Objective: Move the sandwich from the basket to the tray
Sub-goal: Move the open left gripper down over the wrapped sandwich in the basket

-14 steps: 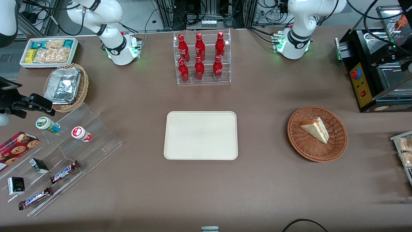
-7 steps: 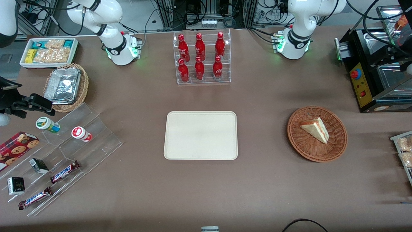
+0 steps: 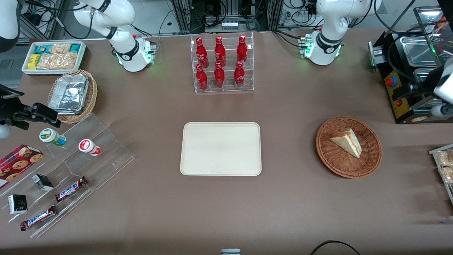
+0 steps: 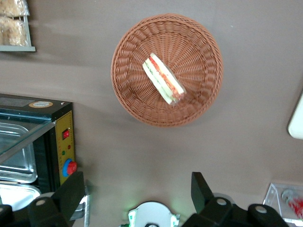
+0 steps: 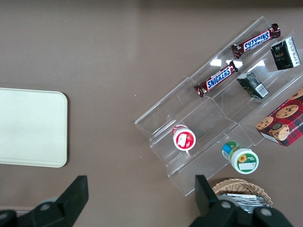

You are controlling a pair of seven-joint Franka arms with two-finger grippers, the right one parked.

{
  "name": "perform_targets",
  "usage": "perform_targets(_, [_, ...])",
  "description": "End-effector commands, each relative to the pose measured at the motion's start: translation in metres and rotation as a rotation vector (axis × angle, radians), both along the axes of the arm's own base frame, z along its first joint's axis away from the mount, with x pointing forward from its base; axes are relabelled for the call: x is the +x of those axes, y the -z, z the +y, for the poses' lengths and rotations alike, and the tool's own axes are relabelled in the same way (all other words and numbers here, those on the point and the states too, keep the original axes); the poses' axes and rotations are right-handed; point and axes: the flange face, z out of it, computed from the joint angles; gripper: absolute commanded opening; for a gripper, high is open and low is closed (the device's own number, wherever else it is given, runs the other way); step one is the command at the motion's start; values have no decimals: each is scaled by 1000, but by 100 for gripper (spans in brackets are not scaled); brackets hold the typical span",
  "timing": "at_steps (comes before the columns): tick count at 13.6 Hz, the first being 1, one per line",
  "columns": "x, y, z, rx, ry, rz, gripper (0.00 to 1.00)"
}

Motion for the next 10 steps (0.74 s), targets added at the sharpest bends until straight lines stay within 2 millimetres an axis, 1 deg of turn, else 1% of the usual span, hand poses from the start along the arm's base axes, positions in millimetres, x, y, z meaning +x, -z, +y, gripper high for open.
perform_targets(1, [4,34,5,33,-113,-15,100])
perform_targets(2, [7,50,7,37,-149,-13,100])
perform_targets(3, [9,65,16,43,-215,-24,100])
perform_targets(4, [10,80,16,50,-254,-35,100])
perform_targets(6, [5,113,20,55,-330,-39,100])
perform_targets(7, [2,126,25,46,-395,-57,100])
perform_targets(10, [2,167,20,12,-568,-115,100])
